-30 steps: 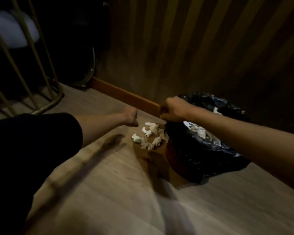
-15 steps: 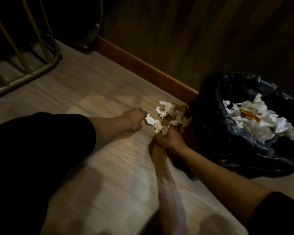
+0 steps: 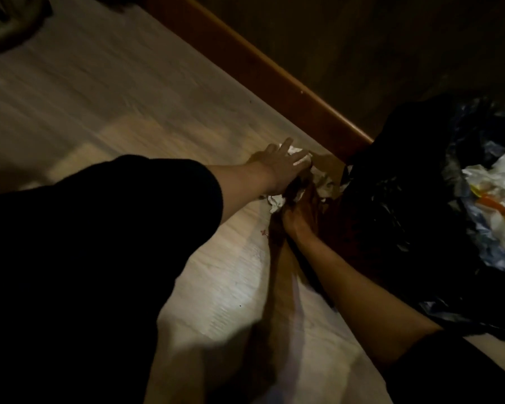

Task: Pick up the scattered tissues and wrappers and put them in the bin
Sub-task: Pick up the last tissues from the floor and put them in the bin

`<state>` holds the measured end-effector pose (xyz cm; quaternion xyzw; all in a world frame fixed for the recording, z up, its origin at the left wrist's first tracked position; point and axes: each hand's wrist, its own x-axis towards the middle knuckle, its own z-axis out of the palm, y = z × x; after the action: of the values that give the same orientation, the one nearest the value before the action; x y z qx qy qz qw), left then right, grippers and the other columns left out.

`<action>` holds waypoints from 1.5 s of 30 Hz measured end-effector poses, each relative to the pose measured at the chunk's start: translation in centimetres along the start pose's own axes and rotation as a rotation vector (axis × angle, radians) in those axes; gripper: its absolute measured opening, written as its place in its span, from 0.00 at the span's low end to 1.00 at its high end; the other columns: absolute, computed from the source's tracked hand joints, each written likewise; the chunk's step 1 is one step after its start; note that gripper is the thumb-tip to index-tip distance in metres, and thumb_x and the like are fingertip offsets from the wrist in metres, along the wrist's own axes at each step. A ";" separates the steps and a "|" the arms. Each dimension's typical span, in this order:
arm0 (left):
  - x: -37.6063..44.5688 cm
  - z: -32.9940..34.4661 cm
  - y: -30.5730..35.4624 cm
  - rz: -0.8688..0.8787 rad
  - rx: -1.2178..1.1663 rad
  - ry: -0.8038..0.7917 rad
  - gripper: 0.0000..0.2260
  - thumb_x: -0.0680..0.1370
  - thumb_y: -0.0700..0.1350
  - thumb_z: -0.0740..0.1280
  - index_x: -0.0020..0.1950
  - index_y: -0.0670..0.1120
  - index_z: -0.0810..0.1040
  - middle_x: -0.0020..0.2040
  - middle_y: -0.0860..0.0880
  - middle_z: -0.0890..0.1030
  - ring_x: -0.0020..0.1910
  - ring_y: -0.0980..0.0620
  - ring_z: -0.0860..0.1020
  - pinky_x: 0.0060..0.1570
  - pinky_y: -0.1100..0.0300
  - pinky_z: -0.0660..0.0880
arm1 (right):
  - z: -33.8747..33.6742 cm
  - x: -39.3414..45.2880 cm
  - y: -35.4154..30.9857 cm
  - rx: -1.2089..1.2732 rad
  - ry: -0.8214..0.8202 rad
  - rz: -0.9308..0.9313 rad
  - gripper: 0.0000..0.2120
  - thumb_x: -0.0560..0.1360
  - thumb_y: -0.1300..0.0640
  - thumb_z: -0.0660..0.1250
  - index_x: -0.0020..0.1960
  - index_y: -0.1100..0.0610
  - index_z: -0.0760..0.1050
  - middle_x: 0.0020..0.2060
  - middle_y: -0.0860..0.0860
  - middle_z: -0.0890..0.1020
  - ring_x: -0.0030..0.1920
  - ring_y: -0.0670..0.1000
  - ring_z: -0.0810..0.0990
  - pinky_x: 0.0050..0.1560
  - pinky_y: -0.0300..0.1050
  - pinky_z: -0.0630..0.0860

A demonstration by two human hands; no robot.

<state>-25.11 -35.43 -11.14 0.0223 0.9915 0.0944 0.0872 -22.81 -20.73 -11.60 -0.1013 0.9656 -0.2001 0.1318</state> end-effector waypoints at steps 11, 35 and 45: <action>-4.4 0.9 -2.5 0.075 0.051 0.203 0.18 0.80 0.52 0.61 0.68 0.47 0.72 0.65 0.44 0.74 0.63 0.41 0.72 0.58 0.46 0.70 | 0.4 -2.7 0.7 -0.060 0.030 -0.195 0.26 0.70 0.56 0.63 0.68 0.53 0.73 0.66 0.54 0.74 0.66 0.58 0.69 0.62 0.52 0.73; -10.7 0.6 3.3 -0.064 -0.068 -0.072 0.48 0.61 0.82 0.54 0.76 0.63 0.47 0.79 0.51 0.46 0.75 0.39 0.54 0.62 0.35 0.67 | -3.0 -13.3 7.3 0.090 -0.116 0.031 0.18 0.79 0.49 0.66 0.66 0.56 0.73 0.62 0.55 0.78 0.63 0.57 0.76 0.58 0.47 0.73; -11.2 2.0 2.8 0.082 -0.137 0.011 0.18 0.76 0.54 0.64 0.63 0.49 0.71 0.59 0.42 0.72 0.57 0.40 0.71 0.55 0.48 0.74 | -2.0 -8.5 5.1 0.149 -0.131 0.032 0.24 0.81 0.54 0.59 0.75 0.57 0.62 0.72 0.57 0.69 0.71 0.59 0.68 0.69 0.52 0.67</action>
<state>-13.62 -32.96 -10.69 0.0562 0.9814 0.1655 0.0792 -16.07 -13.36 -10.13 -0.0884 0.9389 -0.2621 0.2049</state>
